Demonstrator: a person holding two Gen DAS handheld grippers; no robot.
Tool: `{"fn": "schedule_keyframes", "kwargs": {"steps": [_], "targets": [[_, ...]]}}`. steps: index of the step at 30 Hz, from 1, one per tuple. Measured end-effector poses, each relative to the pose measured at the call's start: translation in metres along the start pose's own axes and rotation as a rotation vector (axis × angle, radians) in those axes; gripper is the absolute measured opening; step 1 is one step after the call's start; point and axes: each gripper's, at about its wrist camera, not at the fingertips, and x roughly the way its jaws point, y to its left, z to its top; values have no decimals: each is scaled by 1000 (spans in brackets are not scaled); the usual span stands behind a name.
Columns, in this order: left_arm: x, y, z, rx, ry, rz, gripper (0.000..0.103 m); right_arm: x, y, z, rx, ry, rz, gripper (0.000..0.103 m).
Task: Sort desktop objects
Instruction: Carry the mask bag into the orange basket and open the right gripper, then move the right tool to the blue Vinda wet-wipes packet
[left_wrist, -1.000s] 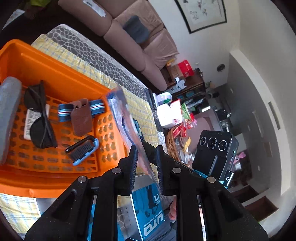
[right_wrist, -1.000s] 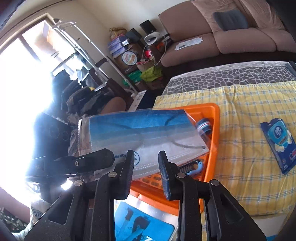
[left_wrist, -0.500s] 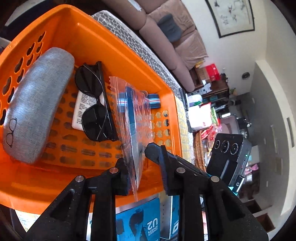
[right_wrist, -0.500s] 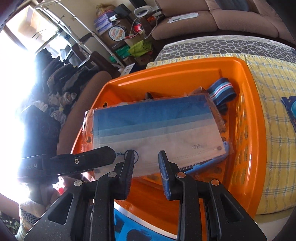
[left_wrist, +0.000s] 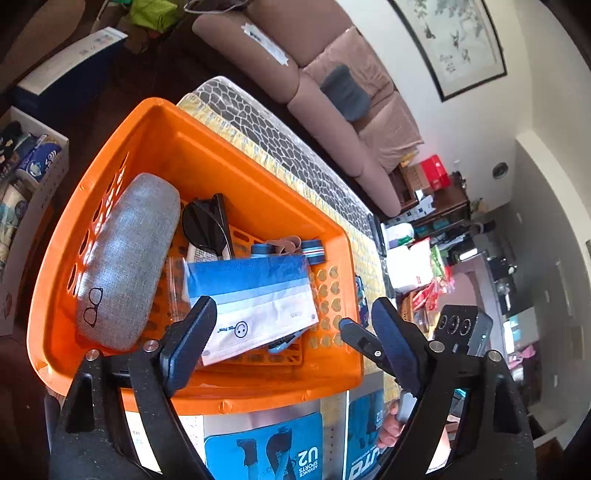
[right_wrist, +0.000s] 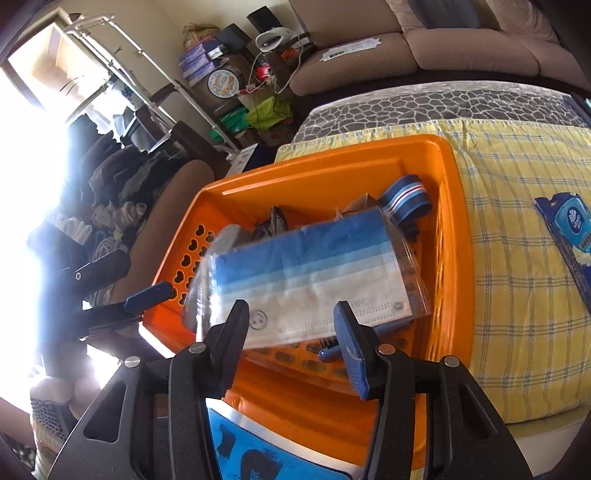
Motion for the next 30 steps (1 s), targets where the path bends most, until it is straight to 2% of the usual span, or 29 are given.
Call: {"fn": "schedule_keyframes", "kwargs": {"steps": [5,7,12,14,19,22,30], "targets": [[-4,-15,3,29,3,-3,95,-26,-5,7,1,-40,-17,62],[1,-26,1,48,15,-3,103,-36,-9,9,4,-52,-24,67],[21,-57,-8,89,52,-10,103,-64,-26,10,19,-85,-65,92],[33,-69,-12,107,74,-18,103,-76,-38,10,35,-101,-93,97],[67,-104,-26,157,133,-23,103,-107,-75,8,95,-142,-139,98],[89,-128,-33,201,160,0,103,-126,-99,6,124,-165,-164,99],[160,-188,-58,266,258,-38,103,-164,-174,0,215,-199,-224,99]]}}
